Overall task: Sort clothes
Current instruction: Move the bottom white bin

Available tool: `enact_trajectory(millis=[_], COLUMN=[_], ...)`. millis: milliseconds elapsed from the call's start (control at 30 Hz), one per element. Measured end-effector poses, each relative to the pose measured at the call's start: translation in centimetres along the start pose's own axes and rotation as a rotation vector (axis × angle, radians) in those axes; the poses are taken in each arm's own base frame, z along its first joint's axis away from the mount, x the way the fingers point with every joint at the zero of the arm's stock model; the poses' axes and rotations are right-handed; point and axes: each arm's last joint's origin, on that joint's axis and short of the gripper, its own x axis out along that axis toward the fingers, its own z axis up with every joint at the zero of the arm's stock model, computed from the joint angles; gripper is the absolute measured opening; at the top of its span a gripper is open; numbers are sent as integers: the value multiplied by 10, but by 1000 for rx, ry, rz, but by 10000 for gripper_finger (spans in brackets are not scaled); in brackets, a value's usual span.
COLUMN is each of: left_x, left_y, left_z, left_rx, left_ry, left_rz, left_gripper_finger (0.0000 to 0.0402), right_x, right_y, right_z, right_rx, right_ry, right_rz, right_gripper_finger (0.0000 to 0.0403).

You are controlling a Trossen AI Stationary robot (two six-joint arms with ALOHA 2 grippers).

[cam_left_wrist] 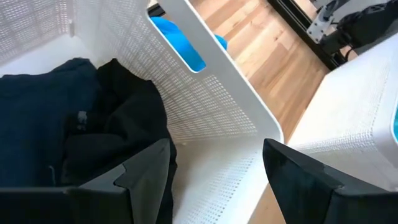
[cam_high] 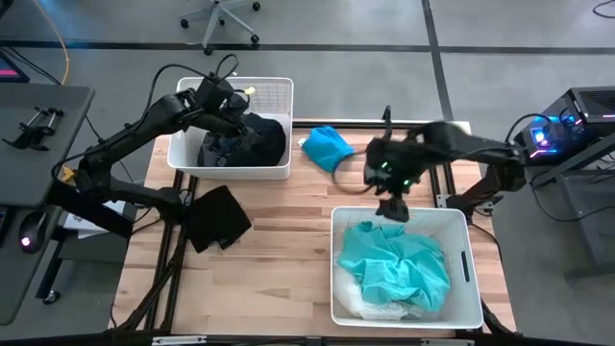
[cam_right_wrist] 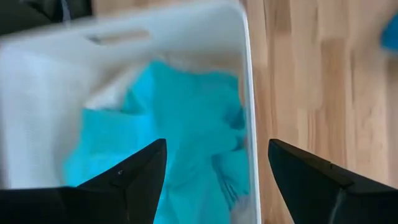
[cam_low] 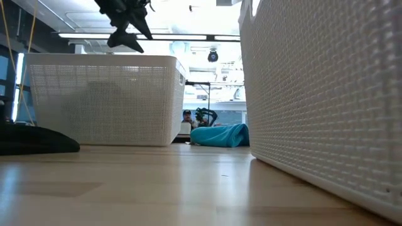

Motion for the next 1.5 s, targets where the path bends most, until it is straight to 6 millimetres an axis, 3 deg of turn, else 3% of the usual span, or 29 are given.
enact_trajectory(millis=[133,267,500,700,967,1100,1267,1500], left_x=[1,1,2,2,2,2,2,3], left_y=[-3,-5,-8,-9,-8,-8,-9,-13], left_z=[-1,-1,-2,-3,-2,-2,-3,-4], left_rx=[34,48,59,61,64,86,95,127], left_ry=[4,7,11,12,12,11,12,18], left_rz=[-9,-14,-22,-23,-23,-23,-24,-35], left_gripper_finger=[244,245,244,245,244,244,245,245], right_x=[38,73,100,97,77,70,69,86], right_y=[-2,-14,-44,-72,-102,-97,-67,-19], right_z=[-2,8,21,22,-2,-9,-22,-76], right_rx=[-25,-30,120,364,860,998,1094,1280], right_ry=[109,107,98,86,210,209,213,323], right_rz=[-29,-95,-176,-216,-346,-309,-268,-296], right_gripper_finger=[269,249,146,17,5,2,0,0])
